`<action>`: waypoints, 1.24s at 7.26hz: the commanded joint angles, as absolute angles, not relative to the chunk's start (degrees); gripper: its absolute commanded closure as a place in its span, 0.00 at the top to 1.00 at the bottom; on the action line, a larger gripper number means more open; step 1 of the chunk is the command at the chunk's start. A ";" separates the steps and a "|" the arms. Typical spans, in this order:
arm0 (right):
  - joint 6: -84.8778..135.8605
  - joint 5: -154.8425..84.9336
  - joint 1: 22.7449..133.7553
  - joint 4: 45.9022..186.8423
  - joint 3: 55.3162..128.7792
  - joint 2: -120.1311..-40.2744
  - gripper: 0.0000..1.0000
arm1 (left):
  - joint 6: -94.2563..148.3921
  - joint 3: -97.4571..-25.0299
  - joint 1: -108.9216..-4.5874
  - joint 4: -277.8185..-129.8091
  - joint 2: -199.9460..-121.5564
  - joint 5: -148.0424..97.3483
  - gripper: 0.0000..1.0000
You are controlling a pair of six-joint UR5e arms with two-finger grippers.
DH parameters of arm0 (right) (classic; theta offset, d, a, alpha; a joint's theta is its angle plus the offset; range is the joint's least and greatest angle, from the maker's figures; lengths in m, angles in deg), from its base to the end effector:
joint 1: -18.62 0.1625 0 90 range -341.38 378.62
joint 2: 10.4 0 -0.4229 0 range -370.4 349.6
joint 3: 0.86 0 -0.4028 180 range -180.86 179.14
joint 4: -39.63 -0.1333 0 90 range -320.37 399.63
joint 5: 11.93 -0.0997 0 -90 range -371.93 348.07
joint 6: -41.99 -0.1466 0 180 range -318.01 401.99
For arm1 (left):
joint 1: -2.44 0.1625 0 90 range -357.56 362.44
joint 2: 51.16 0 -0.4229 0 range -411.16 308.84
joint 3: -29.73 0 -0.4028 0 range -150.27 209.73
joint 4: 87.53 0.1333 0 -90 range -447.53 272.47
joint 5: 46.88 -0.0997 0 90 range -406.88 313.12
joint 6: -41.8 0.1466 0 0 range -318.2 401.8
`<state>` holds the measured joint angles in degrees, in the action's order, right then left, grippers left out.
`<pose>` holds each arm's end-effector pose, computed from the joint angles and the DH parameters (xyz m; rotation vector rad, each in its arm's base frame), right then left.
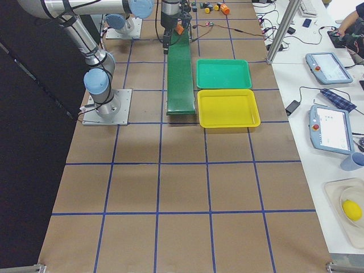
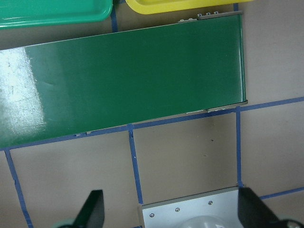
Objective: Sort buttons by color to trays
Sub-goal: 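Lower the orange cylinder onto the conveyor and open the left gripper, then return the left gripper to the pile and grasp a green-cap button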
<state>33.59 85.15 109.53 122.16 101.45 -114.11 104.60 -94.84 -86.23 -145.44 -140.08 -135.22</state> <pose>0.1213 -0.3843 0.4280 -0.1865 -3.0008 -0.1438 -0.1277 -0.4271 0.2141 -1.5859 -2.6683 -0.0083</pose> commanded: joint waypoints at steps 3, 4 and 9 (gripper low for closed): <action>33.56 84.75 109.23 123.65 101.62 -113.75 1.00 | 104.90 -82.20 -68.55 -153.76 -141.75 -133.29 1.00; 33.73 85.18 109.15 123.65 101.62 -113.75 1.00 | 105.16 -79.72 -63.88 -154.24 -143.60 -133.19 1.00; 30.22 84.31 105.90 124.09 102.24 -113.93 1.00 | 133.94 -77.85 -53.03 -144.15 -159.85 -137.67 1.00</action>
